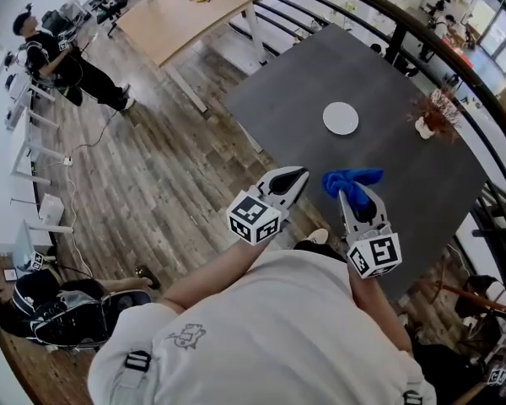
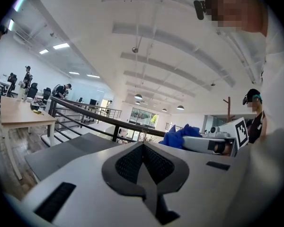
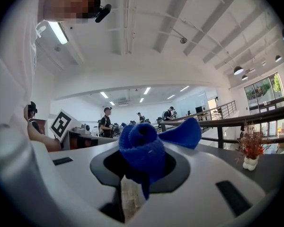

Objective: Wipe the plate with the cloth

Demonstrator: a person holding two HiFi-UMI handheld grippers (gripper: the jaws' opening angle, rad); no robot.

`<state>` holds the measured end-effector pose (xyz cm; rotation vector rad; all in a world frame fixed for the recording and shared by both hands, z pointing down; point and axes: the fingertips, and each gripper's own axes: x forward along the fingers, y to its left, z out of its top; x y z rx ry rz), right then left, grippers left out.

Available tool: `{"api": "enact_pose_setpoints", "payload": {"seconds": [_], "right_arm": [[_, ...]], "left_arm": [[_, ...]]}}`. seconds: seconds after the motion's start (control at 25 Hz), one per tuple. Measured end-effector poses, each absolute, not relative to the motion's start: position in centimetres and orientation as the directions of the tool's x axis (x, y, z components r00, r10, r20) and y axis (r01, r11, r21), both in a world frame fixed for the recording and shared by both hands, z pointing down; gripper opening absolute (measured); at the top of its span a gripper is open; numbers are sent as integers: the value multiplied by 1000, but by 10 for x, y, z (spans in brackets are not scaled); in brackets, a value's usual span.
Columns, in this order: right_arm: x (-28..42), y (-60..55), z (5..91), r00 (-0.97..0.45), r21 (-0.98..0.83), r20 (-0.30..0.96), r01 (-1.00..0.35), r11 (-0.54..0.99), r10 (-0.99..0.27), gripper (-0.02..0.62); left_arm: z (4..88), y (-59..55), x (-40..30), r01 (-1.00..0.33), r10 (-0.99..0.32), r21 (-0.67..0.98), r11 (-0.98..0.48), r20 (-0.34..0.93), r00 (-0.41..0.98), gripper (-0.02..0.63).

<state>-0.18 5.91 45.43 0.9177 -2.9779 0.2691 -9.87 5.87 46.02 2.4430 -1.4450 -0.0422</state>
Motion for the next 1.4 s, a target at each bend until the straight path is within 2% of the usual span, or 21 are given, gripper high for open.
{"api": "enact_pose_setpoints", "payload": {"seconds": [0.6, 1.0, 1.4], "right_arm": [[43, -25, 459, -789, -163, 105, -615, 772, -606, 89], [58, -71, 469, -712, -180, 133, -702, 689, -690, 89], [25, -131, 483, -655, -243, 176, -753, 612, -735, 89]], "left_arm": [[456, -65, -50, -805, -809, 279, -524, 135, 573, 6], [473, -124, -27, -721, -714, 297, -626, 154, 683, 6], [495, -181, -57, -656, -616, 351, -668, 233, 752, 6]]}}
